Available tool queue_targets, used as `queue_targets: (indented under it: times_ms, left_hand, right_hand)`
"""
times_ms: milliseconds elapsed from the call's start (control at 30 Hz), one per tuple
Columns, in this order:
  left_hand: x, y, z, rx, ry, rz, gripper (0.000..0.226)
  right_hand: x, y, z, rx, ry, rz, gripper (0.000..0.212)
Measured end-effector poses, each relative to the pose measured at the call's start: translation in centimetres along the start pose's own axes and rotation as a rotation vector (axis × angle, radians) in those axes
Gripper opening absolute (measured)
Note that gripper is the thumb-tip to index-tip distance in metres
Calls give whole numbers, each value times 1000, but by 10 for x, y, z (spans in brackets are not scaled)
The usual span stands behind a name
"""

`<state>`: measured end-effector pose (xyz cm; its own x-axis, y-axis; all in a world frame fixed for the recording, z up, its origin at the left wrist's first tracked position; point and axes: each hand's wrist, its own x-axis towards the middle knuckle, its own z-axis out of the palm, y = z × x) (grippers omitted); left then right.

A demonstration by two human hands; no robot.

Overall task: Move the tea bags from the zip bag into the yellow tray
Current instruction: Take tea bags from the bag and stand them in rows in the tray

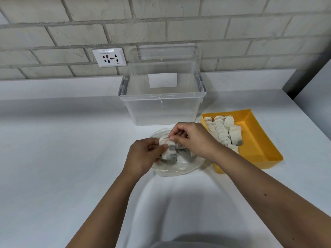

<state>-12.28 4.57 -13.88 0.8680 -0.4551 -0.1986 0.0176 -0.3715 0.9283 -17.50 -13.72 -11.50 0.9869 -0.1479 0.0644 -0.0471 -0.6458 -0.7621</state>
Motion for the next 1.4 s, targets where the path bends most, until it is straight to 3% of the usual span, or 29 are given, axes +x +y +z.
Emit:
queue_targets:
  times_ms: [133,300,433,667,900,1033,1100,1200,1400]
  left_hand:
    - [7,-6,-12,232,211,56,9]
    - [10,-10,-18,246,222,39,11]
    - [11,-14,-17,238,211,27,11]
    - [9,-13,-17,229,195,16,9]
    - [9,-14,-14,244,187,9,10]
    - [9,-13,-16,242,202,5,13]
    - [7,-11,-16,242,210,15,14]
    - [5,-9,-13,288,213,42,17]
    - [0,-4,-4,321,209,64,16]
  right_hand:
    - [-1,19,6,-55,12,50,14]
    - [-5,40,33,-292,-205,60,28]
    - [-2,41,51,-343,-150,93,44]
    - [1,41,50,-447,-239,103,44]
    - [-3,40,61,-567,-113,24,23]
    - [-7,37,47,-317,10,97,4]
    - [-13,33,32,-188,33,122,5]
    - [-19,26,8,-46,-82,153,5]
    - [-15,23,20,-339,-211,30,17]
